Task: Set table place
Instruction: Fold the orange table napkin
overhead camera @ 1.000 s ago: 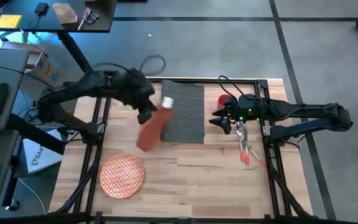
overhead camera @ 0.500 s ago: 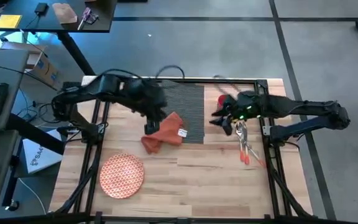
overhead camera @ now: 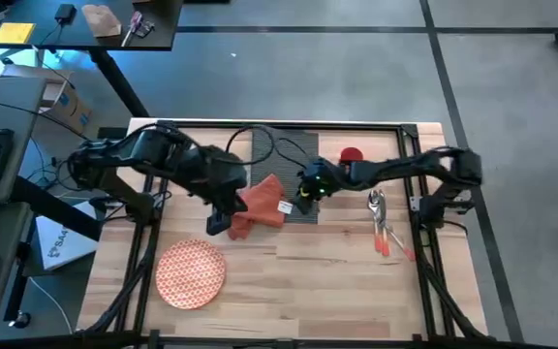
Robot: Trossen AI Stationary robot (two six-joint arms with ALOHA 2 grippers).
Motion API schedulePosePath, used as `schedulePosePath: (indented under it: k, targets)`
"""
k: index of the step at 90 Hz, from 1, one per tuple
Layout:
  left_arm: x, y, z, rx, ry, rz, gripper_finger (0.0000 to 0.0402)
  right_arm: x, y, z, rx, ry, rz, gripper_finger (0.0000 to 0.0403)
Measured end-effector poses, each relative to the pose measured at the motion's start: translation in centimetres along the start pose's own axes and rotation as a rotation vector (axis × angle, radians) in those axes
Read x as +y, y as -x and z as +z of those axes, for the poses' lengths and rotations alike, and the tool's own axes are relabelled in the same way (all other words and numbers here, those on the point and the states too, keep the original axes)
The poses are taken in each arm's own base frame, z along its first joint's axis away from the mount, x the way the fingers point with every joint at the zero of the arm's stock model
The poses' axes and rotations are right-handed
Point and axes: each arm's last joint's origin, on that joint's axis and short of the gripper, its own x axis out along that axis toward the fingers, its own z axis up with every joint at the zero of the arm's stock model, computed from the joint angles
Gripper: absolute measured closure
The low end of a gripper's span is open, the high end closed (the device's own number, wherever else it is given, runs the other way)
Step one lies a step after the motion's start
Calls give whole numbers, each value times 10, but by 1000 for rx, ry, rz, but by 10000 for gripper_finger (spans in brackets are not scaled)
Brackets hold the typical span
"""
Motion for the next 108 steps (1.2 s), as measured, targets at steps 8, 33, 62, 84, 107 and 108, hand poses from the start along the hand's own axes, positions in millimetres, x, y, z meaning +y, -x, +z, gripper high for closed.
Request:
schedulePosePath:
  k: [8, 33, 62, 84, 107, 108]
  targets:
    - [-3, 2, -4, 18, 2, -1, 401, -5, -13, -2, 7, 7, 5, 181]
    - [-13, 3, -13, 37, -8, 34, 401, -7, -36, -6, -32, 148, 43, 206]
    - [-12, 4, -13, 16, 53, 72, 401, -4, -51, -17, 4, 278, 103, 331]
    - [-10, 4, -12, -25, 76, 144, 401, 32, -41, 8, -40, 298, 349, 400]
    - [-8, 5, -11, -62, 56, 215, 401, 76, 3, 59, -138, 388, 640, 403]
    - [-7, 5, -11, -62, 54, 216, 401, 77, 4, 60, -138, 389, 641, 403]
